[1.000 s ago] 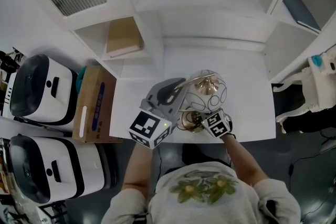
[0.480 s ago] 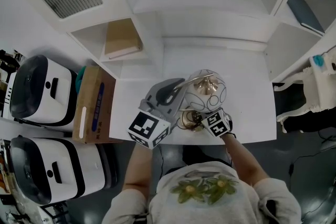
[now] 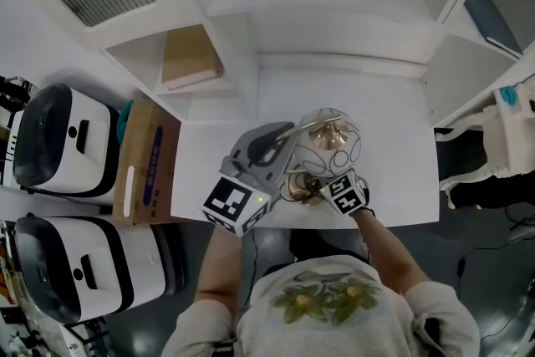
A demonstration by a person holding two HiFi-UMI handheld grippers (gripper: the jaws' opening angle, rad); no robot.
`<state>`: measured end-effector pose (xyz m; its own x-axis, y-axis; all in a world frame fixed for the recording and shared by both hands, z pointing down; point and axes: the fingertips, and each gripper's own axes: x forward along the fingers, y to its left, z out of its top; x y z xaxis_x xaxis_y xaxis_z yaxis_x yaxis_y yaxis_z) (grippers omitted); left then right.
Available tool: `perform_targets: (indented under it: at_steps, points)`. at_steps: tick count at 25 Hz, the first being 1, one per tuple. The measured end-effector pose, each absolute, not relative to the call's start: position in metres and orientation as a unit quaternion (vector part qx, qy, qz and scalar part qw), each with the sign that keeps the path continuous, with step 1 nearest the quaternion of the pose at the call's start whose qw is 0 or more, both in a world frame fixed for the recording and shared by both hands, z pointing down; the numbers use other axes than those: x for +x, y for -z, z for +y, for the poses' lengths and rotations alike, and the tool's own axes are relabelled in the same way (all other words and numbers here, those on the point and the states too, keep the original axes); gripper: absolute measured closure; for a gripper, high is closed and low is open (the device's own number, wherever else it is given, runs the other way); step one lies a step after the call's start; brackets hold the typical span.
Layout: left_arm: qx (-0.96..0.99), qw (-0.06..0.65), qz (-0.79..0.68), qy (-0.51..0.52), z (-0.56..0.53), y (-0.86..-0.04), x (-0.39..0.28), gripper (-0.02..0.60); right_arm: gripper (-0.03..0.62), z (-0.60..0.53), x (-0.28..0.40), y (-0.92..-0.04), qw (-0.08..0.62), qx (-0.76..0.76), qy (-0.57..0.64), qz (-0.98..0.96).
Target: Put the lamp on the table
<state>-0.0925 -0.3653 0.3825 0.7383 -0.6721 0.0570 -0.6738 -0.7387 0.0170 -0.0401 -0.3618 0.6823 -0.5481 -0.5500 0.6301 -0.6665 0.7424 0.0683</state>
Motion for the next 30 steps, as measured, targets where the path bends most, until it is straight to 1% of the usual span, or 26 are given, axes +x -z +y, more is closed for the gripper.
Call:
perform_targets:
  at_steps: [16, 25, 30]
  points:
    - [0.933, 0.017, -0.356, -0.039, -0.368, -0.39, -0.082, 0.552, 0.548, -0.366, -0.039, -0.694, 0.316, 0.342, -0.1, -0.879]
    - [0.94, -0.007, -0.338, -0.054, -0.35, -0.388, -0.057, 0.552, 0.53, -0.359, -0.033, -0.696, 0.298, 0.341, -0.128, -0.883]
    - [0.941, -0.007, -0.334, -0.057, -0.337, -0.388, -0.048, 0.552, 0.517, -0.357, -0.028, -0.699, 0.29, 0.349, -0.14, -0.88]
